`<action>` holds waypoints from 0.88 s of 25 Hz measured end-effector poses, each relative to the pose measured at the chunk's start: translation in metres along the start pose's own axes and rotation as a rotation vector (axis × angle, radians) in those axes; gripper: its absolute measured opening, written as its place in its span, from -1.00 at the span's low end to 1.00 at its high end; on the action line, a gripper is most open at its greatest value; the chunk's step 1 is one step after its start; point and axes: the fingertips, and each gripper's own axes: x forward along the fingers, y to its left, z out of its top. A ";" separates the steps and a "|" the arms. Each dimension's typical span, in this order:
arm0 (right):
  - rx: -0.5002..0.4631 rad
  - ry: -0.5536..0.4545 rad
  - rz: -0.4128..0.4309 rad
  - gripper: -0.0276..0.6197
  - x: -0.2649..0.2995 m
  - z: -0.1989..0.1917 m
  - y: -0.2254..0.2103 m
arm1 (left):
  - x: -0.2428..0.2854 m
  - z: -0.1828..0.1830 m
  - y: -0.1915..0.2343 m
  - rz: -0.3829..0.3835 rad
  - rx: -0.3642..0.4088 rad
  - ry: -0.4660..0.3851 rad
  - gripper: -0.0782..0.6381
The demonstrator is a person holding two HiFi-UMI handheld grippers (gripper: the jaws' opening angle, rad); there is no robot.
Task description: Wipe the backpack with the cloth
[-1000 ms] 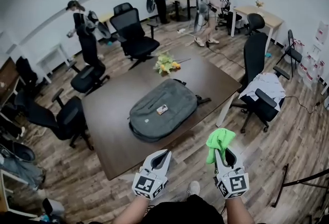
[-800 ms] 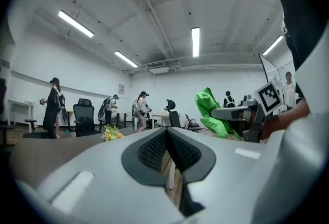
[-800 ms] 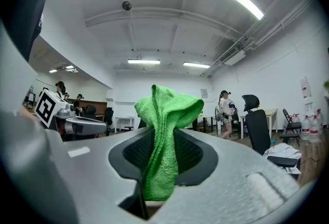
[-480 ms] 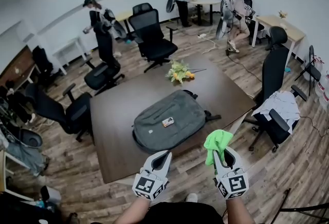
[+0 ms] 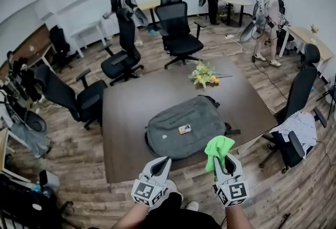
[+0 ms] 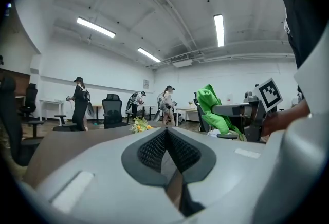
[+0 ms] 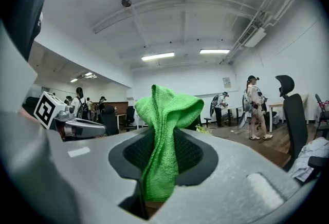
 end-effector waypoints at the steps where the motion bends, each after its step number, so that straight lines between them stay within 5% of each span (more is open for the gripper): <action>1: -0.001 0.002 0.007 -0.59 0.010 0.000 0.001 | 0.003 -0.001 0.008 0.008 -0.005 0.003 -0.73; 10: -0.079 -0.001 0.058 -0.60 0.107 0.019 0.018 | 0.040 0.039 0.091 0.063 -0.014 -0.060 -0.73; 22: -0.104 0.076 0.136 -0.60 0.212 -0.004 0.058 | 0.051 0.012 0.184 0.104 -0.049 -0.053 -0.73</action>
